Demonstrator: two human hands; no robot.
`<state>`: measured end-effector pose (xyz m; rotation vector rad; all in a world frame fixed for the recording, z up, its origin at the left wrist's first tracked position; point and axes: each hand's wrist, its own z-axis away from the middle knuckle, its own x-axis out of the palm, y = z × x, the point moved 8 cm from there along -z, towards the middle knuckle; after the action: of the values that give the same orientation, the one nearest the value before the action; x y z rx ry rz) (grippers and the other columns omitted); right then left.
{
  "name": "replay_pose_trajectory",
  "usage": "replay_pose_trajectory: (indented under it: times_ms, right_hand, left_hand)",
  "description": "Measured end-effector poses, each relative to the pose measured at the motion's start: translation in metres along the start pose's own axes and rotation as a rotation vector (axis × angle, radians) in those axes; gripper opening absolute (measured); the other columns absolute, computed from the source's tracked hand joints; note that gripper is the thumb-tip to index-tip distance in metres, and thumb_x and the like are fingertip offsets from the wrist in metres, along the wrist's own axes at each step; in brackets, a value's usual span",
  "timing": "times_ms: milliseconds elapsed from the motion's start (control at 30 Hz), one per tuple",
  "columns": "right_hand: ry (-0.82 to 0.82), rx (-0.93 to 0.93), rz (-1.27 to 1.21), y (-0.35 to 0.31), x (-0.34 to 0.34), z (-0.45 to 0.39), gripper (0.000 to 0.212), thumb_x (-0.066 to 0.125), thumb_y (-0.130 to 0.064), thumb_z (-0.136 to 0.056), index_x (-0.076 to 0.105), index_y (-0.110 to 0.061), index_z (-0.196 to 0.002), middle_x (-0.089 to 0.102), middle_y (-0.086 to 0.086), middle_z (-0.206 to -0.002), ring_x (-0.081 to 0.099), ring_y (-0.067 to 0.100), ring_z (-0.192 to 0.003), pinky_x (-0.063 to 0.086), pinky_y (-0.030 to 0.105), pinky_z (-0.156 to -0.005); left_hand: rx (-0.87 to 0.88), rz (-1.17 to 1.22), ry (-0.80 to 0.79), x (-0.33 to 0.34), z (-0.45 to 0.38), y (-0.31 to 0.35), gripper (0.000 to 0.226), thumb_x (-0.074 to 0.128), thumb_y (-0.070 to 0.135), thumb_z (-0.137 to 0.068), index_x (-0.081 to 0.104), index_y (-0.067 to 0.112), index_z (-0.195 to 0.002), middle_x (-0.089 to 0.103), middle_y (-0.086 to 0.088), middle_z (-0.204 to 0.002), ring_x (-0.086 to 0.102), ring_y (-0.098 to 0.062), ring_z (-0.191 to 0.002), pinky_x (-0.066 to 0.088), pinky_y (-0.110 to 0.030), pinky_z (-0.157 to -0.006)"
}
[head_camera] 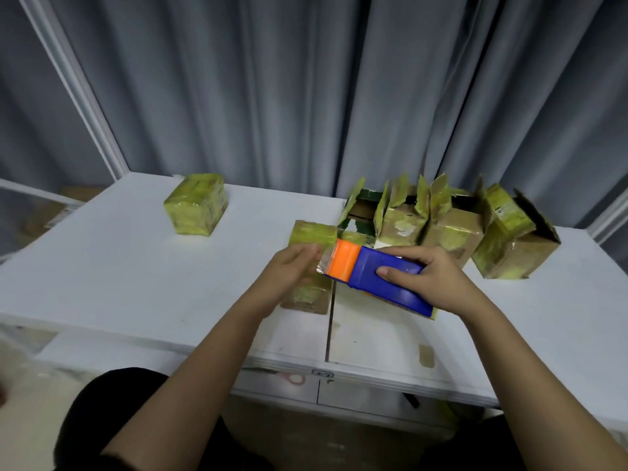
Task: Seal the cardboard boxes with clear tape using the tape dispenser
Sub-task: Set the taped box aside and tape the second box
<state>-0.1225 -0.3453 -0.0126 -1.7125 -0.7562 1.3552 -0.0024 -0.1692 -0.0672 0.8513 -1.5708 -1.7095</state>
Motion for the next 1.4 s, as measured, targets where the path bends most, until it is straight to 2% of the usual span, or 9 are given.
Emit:
replay_pose_trajectory:
  times_ms: [133, 300, 500, 633, 800, 967, 1067, 1233, 1400]
  right_hand:
    - [-0.034, -0.024, 0.026, -0.013, 0.011, 0.000, 0.021, 0.073, -0.020, -0.083, 0.069, -0.035, -0.096, 0.070, -0.029, -0.086, 0.066, -0.005, -0.076, 0.048, 0.009, -0.062]
    - [-0.061, -0.015, 0.052, -0.024, 0.022, -0.001, 0.018, 0.073, -0.025, -0.084, 0.070, -0.040, -0.094, 0.072, -0.025, -0.088, 0.067, -0.003, -0.079, 0.048, 0.009, -0.065]
    - [-0.120, 0.055, 0.184, -0.026, 0.033, -0.005, 0.022, 0.067, -0.048, -0.083, 0.068, -0.047, -0.104, 0.071, -0.024, -0.086, 0.066, -0.001, -0.079, 0.051, 0.017, -0.071]
    - [-0.135, 0.072, 0.319, -0.029, 0.037, -0.004, 0.024, 0.057, -0.060, -0.083, 0.063, -0.052, -0.104, 0.070, -0.021, -0.082, 0.064, -0.001, -0.072, 0.049, 0.022, -0.065]
    - [-0.166, 0.095, 0.388, -0.038, 0.033, -0.010, 0.017, 0.057, -0.059, -0.084, 0.063, -0.052, -0.097, 0.071, -0.017, -0.083, 0.064, 0.002, -0.071, 0.050, 0.026, -0.067]
    - [-0.229, 0.138, 0.579, -0.041, 0.034, -0.012, 0.025, 0.055, -0.065, -0.083, 0.067, -0.048, -0.096, 0.070, -0.012, -0.078, 0.064, 0.007, -0.071, 0.050, 0.030, -0.067]
    - [-0.262, 0.142, 0.703, -0.051, 0.040, -0.024, 0.032, 0.056, -0.066, -0.082, 0.069, -0.041, -0.097, 0.068, -0.008, -0.080, 0.061, 0.008, -0.075, 0.050, 0.031, -0.069]
    - [-0.308, 0.140, 0.877, -0.072, 0.059, -0.059, 0.044, 0.060, -0.066, -0.079, 0.073, -0.027, -0.091, 0.067, -0.002, -0.081, 0.060, 0.013, -0.075, 0.047, 0.031, -0.066]
    - [-0.407, 0.197, 0.935, -0.080, 0.085, -0.086, 0.052, 0.064, -0.060, -0.078, 0.069, -0.008, -0.081, 0.062, 0.006, -0.074, 0.054, 0.022, -0.068, 0.037, 0.031, -0.061]
  left_hand:
    - [0.000, -0.028, 0.039, -0.008, 0.005, 0.002, 0.007, 0.058, 0.017, -0.093, 0.064, 0.013, -0.092, 0.067, -0.004, -0.089, 0.063, -0.015, -0.081, 0.051, -0.021, -0.069]
    - [-0.008, -0.086, 0.115, -0.022, 0.006, 0.003, 0.015, 0.056, 0.010, -0.094, 0.059, 0.015, -0.080, 0.061, -0.004, -0.076, 0.056, -0.011, -0.065, 0.047, -0.015, -0.057]
    - [-0.059, -0.131, 0.117, -0.035, 0.002, 0.006, 0.016, 0.050, 0.013, -0.097, 0.055, 0.015, -0.081, 0.058, -0.006, -0.077, 0.053, -0.015, -0.066, 0.047, -0.029, -0.068]
    - [-0.010, -0.189, 0.258, -0.061, 0.003, 0.017, 0.022, 0.047, 0.006, -0.094, 0.055, 0.018, -0.078, 0.057, -0.001, -0.077, 0.055, -0.014, -0.073, 0.049, -0.033, -0.081]
    - [0.013, -0.209, 0.279, -0.074, 0.003, 0.024, 0.022, 0.047, 0.006, -0.094, 0.054, 0.018, -0.078, 0.055, 0.000, -0.079, 0.055, -0.013, -0.071, 0.051, -0.034, -0.083]
    - [-0.036, -0.152, 0.195, -0.060, 0.010, 0.001, 0.017, 0.046, 0.006, -0.096, 0.053, 0.012, -0.083, 0.051, 0.000, -0.079, 0.052, -0.010, -0.068, 0.050, -0.022, -0.070]
    - [-0.067, -0.083, 0.215, -0.064, 0.011, -0.014, 0.012, 0.049, 0.007, -0.096, 0.056, 0.009, -0.086, 0.051, -0.001, -0.076, 0.053, -0.010, -0.067, 0.051, -0.018, -0.065]
    - [-0.180, -0.013, 0.247, -0.081, 0.006, -0.036, 0.015, 0.051, 0.009, -0.095, 0.058, 0.011, -0.082, 0.054, -0.003, -0.073, 0.052, -0.011, -0.067, 0.050, -0.022, -0.069]
    - [-0.330, 0.169, 0.243, -0.088, 0.001, -0.059, 0.021, 0.051, 0.013, -0.096, 0.055, 0.011, -0.076, 0.050, -0.003, -0.068, 0.046, -0.012, -0.059, 0.043, -0.021, -0.060]
